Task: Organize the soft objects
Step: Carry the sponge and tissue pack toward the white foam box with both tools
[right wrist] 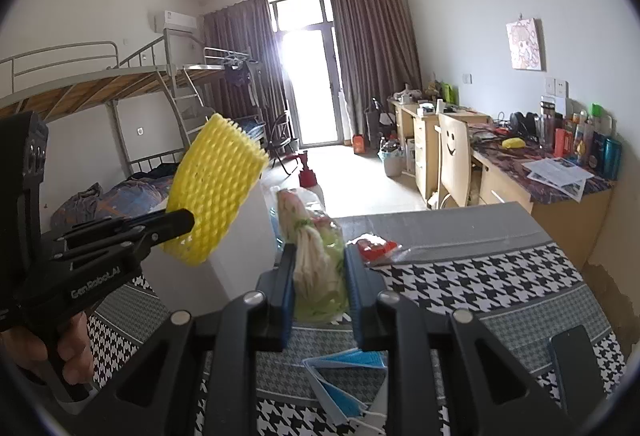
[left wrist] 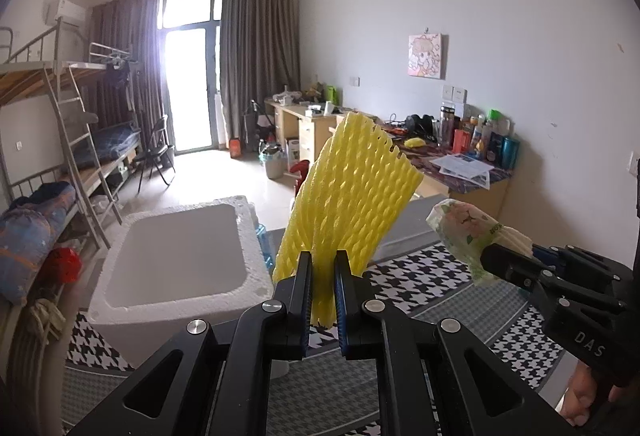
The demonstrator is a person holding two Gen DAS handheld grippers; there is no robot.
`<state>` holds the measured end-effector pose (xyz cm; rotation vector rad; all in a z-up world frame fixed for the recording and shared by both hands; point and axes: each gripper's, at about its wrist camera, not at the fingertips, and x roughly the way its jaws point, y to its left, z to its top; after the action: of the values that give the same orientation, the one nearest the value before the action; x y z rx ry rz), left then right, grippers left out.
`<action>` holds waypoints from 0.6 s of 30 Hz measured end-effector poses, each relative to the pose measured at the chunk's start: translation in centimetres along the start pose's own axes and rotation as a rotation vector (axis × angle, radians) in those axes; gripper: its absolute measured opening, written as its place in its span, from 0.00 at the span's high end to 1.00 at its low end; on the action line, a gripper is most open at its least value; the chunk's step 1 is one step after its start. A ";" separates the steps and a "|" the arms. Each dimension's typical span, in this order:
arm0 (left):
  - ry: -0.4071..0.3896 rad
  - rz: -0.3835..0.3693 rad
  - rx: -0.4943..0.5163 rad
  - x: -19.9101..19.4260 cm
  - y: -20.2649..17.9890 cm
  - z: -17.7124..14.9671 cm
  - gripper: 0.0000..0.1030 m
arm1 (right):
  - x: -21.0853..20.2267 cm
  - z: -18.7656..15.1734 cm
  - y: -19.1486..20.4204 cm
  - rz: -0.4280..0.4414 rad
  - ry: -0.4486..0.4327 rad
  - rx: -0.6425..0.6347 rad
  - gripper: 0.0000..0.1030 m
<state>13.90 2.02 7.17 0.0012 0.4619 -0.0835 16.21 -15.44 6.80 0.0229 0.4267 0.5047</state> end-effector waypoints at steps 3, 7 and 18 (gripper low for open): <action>0.000 0.007 -0.007 0.1 0.4 0.3 0.89 | 0.2 0.4 0.2 0.010 -0.004 -0.003 0.74; -0.011 0.026 -0.010 0.1 0.7 0.6 0.89 | 0.8 0.8 0.4 0.025 -0.001 -0.004 0.74; -0.028 0.091 -0.031 0.0 2.1 1.2 0.89 | 2.1 1.9 1.5 0.061 0.001 -0.025 0.74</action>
<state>14.60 4.11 8.25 -0.0095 0.4348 0.0127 17.87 -12.95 7.89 0.0119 0.4216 0.5699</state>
